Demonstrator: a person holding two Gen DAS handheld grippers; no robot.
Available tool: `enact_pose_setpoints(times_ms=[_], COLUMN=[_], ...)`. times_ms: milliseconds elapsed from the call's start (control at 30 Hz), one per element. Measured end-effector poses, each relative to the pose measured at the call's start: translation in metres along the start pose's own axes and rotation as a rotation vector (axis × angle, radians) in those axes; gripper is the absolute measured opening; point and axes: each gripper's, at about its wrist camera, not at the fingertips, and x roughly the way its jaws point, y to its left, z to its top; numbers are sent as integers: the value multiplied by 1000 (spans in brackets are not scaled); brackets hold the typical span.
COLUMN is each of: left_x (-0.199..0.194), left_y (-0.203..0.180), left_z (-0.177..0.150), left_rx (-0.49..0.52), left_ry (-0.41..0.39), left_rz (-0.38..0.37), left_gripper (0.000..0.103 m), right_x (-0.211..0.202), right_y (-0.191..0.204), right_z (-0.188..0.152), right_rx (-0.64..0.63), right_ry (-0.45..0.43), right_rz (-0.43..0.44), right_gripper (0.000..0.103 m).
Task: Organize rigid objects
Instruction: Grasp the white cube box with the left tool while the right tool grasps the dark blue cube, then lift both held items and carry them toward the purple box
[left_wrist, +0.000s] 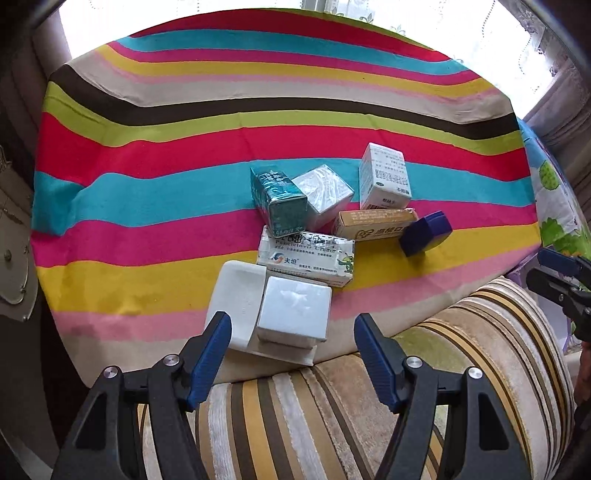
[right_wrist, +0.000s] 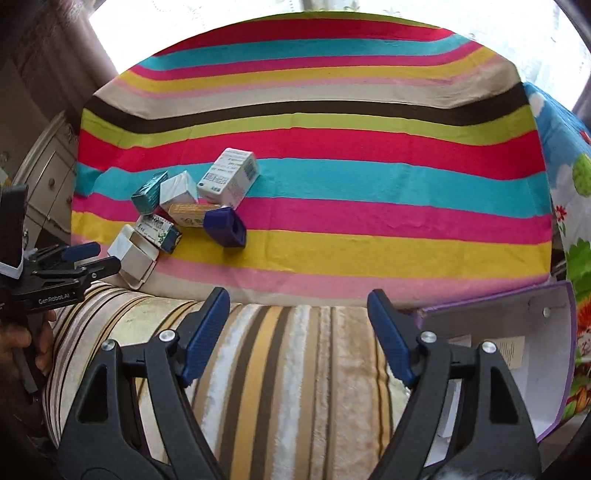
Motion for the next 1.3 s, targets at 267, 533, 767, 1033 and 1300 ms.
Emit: enact_pose_setpoints(times_ms=[267,533,767,1033,1300], left_x=[13,14,5,0,-13], left_y=[6,14,16,19,12], left_z=[-1,-6,-12,-8,-9], left_rx=[-20,-52,-68,-78,-78], left_ry=[9,-9,-46,-91,-144], left_rz=[-32,-65,-69,-61,-22], left_gripper=[55,46,45,44,44], right_x=[47,72,86,79,66], right_y=[50,61,68,64,58], right_z=[22,36,37,33,29], right_rx=[-134,-154,-178,-167,-138], right_ry=[58,51,75,39,-20], right_rz=[-28,-82,-97,-63,-60], right_gripper=[80,79,52,31,31])
